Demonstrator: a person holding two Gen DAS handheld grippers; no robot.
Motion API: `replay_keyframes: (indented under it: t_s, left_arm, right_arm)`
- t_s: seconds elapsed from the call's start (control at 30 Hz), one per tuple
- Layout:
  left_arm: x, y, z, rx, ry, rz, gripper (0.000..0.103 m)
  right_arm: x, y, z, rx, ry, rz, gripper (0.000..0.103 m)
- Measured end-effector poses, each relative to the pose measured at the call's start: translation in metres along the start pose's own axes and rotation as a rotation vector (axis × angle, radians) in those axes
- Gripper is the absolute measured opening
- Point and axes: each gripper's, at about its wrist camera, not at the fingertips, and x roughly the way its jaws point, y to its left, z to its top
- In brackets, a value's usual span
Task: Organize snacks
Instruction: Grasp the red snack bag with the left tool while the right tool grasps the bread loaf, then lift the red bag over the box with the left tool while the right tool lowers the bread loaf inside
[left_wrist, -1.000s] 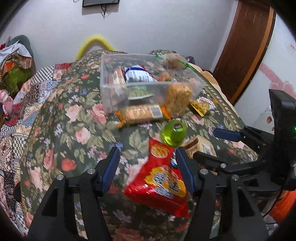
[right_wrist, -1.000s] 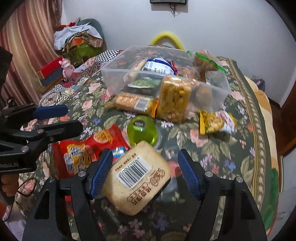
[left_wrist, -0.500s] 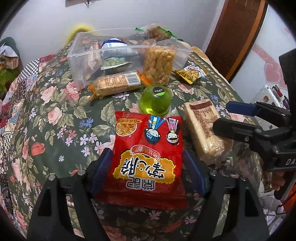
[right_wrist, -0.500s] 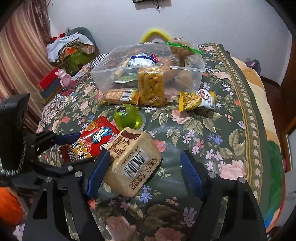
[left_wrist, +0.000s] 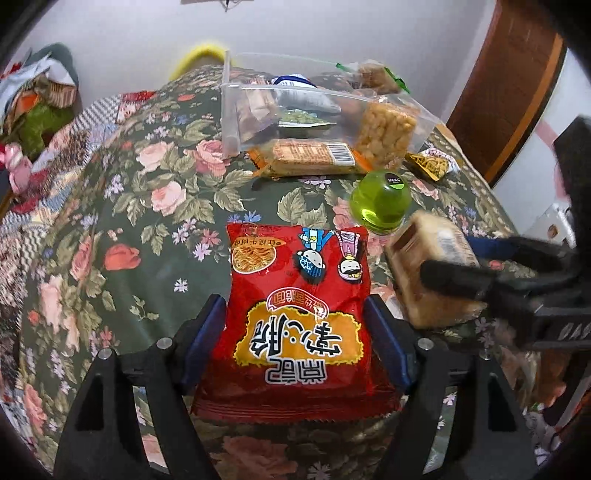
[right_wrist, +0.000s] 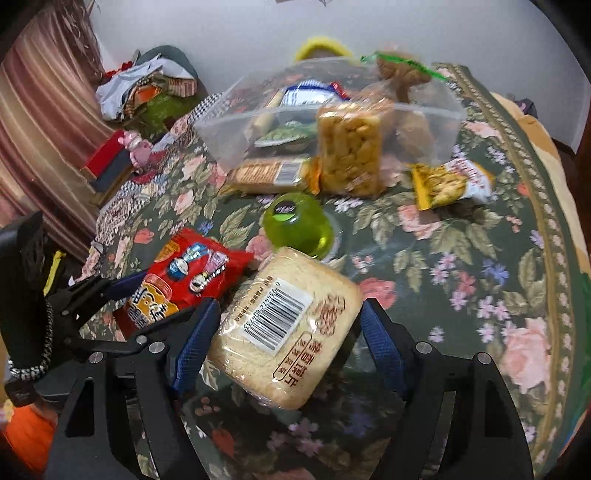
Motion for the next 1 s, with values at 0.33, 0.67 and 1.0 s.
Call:
replay_keyframes:
  t_s: [0.33, 0.67, 1.0]
  left_arm:
    - [0.010, -0.013, -0.004, 0.039, -0.021, 0.002, 0.071]
    - [-0.002, -0.015, 0.003, 0.050, -0.046, -0.008, 0.065]
    - [-0.040, -0.017, 0.046, 0.039, -0.172, -0.020, 0.065]
  right_arm:
    - [0.002, -0.001, -0.006, 0.007, 0.002, -0.006, 0.056]
    - [-0.027, -0.021, -0.010, 0.007, -0.056, -0.071, 0.051]
    - [-0.060, -0.025, 0.015, -0.004, -0.168, -0.097, 0.051]
